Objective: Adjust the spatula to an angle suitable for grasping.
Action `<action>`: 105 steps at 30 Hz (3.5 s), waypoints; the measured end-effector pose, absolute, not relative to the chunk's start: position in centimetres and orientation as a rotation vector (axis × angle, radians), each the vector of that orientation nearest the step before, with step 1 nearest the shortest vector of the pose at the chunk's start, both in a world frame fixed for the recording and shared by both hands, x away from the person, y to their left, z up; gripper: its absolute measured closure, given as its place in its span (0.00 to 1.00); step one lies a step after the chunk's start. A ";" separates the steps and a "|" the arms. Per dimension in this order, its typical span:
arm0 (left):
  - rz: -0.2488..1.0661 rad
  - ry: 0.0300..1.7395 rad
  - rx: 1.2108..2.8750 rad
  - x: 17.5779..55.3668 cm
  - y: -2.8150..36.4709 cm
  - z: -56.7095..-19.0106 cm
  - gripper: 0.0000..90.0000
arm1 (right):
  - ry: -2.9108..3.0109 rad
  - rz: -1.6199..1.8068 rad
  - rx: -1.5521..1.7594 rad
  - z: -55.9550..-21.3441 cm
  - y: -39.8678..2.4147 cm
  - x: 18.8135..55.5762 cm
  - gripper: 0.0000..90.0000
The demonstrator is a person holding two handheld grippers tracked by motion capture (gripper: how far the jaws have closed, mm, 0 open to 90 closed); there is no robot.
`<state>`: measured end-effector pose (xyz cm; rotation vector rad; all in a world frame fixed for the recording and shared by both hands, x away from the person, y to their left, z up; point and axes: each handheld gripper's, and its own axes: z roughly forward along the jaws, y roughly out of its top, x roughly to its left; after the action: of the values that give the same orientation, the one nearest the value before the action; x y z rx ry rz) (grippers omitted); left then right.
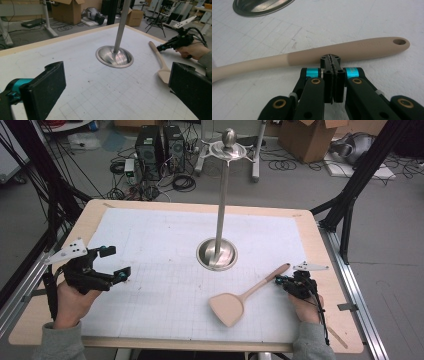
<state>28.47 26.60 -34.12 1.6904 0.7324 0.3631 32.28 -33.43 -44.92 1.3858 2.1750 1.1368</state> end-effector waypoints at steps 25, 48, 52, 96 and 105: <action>0.408 0.785 1.682 27.0 28.4 -34.2 0.02 | 2.234 1.136 1.328 -44.9 -30.6 34.5 1.00; 0.422 0.803 1.679 26.4 29.0 -34.3 0.02 | 2.252 1.131 1.285 -44.7 -28.9 35.5 1.00; 0.419 0.797 1.675 26.6 28.9 -34.2 0.02 | 2.220 1.192 1.266 -43.7 -29.1 34.8 1.00; 0.385 0.770 1.683 28.0 27.6 -34.2 0.02 | 2.542 1.132 0.962 -43.7 -21.3 32.2 1.00; 0.380 0.761 1.686 28.3 27.3 -34.2 0.02 | 2.578 1.095 0.956 -44.1 -21.2 32.0 1.00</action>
<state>28.27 27.33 -34.21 1.6861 0.7606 0.3796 31.99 -21.22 -44.08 0.9563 2.5782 1.0951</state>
